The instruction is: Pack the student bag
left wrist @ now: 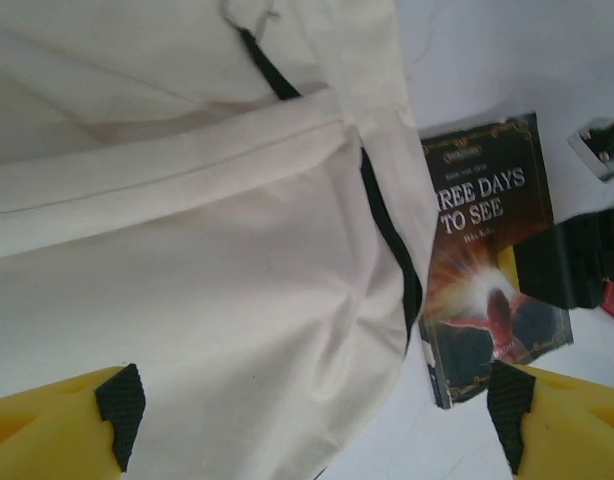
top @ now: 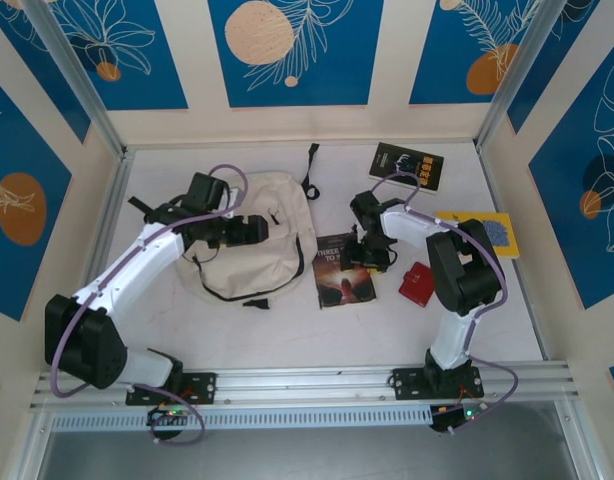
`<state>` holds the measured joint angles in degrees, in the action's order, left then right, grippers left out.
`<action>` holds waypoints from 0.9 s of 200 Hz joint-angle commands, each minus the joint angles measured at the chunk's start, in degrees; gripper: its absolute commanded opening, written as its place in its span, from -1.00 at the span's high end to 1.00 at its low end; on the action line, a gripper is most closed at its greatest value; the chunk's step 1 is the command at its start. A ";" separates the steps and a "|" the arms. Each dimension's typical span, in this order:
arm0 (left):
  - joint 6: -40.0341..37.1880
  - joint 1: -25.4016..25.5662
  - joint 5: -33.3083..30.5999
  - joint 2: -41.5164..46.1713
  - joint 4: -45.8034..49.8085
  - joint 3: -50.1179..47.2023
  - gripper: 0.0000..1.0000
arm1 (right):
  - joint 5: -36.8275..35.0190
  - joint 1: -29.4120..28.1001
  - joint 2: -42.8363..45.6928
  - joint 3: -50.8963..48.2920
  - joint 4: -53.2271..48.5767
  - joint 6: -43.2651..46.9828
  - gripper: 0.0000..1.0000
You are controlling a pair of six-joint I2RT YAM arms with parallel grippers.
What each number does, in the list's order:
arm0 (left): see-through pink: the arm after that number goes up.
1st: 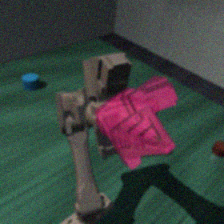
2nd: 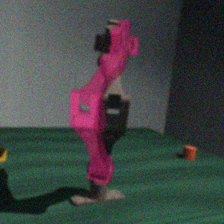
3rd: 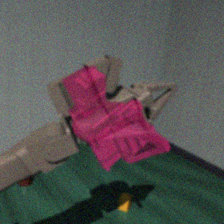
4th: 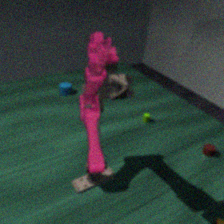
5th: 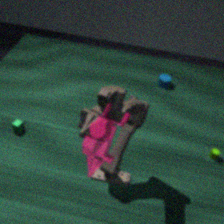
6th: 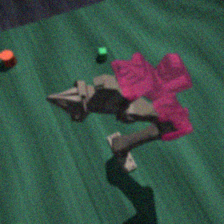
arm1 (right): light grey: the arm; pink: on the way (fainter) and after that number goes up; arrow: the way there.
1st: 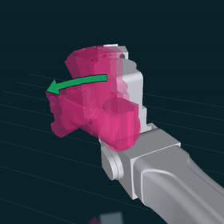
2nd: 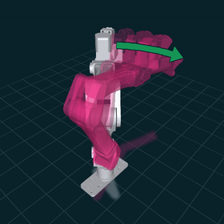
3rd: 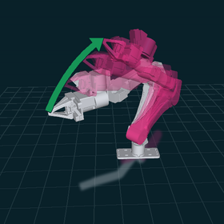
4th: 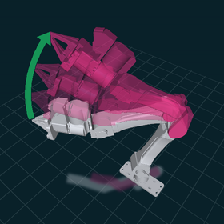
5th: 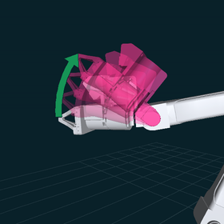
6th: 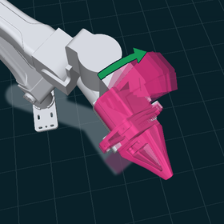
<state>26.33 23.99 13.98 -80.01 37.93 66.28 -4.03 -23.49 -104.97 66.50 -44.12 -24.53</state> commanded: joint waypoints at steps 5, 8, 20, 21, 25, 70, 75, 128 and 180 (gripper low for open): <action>4.73 5.61 1.09 -2.32 -3.30 0.60 -0.61 | 1.71 -0.77 0.97 -2.35 0.93 -4.24 -0.16; 5.40 6.12 1.12 -2.44 -3.98 0.27 -0.59 | 1.74 -0.85 0.99 -2.60 1.10 -4.43 -0.15; 7.93 8.48 1.08 -3.20 -6.98 -0.78 -0.50 | 1.75 -1.24 1.31 -3.66 1.63 -5.52 -0.08; 8.11 8.68 1.07 -3.25 -7.12 -0.79 -0.49 | 1.70 -1.32 1.33 -3.75 1.65 -5.61 -0.08; 8.65 9.53 0.90 -3.69 -7.81 -0.98 -0.47 | 1.70 -1.45 1.49 -4.09 1.75 -5.84 -0.06; 13.83 17.57 -0.42 -9.87 -11.88 -0.30 -0.16 | 0.60 -3.54 5.18 -9.40 3.12 -9.80 0.03; 14.00 18.29 -0.44 -10.65 -11.98 -0.11 -0.15 | 0.37 -3.65 5.77 -10.09 3.30 -10.57 0.03; 16.42 22.70 -1.42 -16.71 -12.41 1.09 -0.03 | 0.18 -3.41 11.16 -16.24 7.44 -15.28 0.19; 15.34 23.74 -3.26 -21.44 -11.52 1.70 0.45 | -1.37 -3.23 11.28 -17.23 7.48 -16.76 0.29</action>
<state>41.71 47.18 12.80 -99.48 26.11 66.57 -3.22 -26.72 -93.14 51.59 -34.04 -38.76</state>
